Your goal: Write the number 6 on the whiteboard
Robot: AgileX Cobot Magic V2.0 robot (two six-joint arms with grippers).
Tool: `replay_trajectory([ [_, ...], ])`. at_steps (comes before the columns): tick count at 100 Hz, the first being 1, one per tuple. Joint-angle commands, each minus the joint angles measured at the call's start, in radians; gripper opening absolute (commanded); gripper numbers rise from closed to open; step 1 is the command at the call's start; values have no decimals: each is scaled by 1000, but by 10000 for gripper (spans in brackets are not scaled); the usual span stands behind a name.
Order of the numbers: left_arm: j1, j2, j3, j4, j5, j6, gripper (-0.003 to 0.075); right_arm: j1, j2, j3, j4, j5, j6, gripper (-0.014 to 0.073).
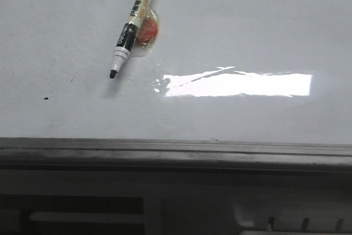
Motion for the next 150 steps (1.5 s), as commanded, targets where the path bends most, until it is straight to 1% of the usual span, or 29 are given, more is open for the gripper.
replay_trajectory([
  [1, -1, -31, 44, -5, -49, -9, -19, 1, -14, 27, -11, -26, -3, -64],
  [109, -1, -31, 44, -5, -49, -9, -19, 1, -14, 27, -11, -36, -3, -64],
  [120, -1, -31, 44, -5, -49, -9, -19, 1, -14, 27, -78, -88, -3, -64],
  [131, -1, -31, 44, 11, -57, -7, -19, 1, -14, 27, -90, -238, -3, -64],
  [139, -1, -31, 44, -58, -76, -7, -19, 1, -14, 27, -79, -364, -3, -64],
  [143, -3, -31, 44, -134, -114, -7, -19, 1, -14, 27, -60, -428, -3, -64],
  [148, -3, -31, 44, -302, -175, -9, -19, 1, -14, 27, -25, -495, -3, -64],
  [149, -3, -31, 44, -371, -190, -9, -19, 1, -14, 27, -12, -512, -3, -64],
  [150, -3, -31, 44, -407, -197, -9, -19, 1, -14, 27, -5, -519, -3, -64],
])
